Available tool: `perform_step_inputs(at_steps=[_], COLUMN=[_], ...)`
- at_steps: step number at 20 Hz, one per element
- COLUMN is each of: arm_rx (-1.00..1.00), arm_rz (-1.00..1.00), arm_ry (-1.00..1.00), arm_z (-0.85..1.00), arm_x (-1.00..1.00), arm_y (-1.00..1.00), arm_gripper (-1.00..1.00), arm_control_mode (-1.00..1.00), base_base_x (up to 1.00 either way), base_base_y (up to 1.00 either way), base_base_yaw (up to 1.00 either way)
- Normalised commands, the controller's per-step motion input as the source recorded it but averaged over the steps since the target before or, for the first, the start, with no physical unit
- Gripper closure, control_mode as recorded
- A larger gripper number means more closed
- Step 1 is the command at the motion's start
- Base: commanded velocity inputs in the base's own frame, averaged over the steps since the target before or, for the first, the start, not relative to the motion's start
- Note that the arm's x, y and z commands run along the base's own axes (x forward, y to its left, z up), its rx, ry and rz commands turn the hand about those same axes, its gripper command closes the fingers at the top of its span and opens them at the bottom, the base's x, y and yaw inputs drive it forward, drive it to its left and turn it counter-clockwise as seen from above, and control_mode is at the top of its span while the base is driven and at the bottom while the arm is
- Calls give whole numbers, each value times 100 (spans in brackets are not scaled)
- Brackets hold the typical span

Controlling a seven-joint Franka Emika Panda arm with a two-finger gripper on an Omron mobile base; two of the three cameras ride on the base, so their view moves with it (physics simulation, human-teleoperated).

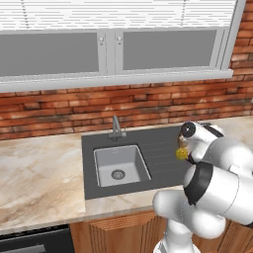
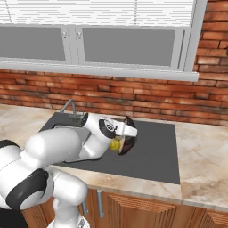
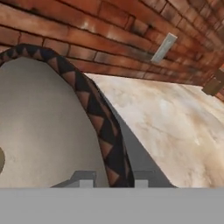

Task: Dump the hot dog and pear from the bowl so the bowl can be washed. Place the bowl in the sink after clearing the leftovers.

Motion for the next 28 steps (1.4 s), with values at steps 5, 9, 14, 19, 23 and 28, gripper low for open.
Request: perform_step_inputs(at_steps=[5,9,14,19,23,28], arm_rx=[-21,-19,-6,3,24,40], arm_rz=[0,0,0,0,0,1], arm_ry=[-18,-15,-17,-14,1,21], arm_z=[8,22,42,68,76,57], arm_x=[-15,-15,-8,-1,-9,-19], arm_y=[19,4,0,0,0,1], arm_gripper=[100,100,100,100,100,100], arm_control_mode=[-100,-100,-100,-100,-100,-100], base_base_x=[0,0,0,0,0,0], base_base_y=[0,0,0,0,0,0], base_base_yaw=[0,0,0,0,0,0])
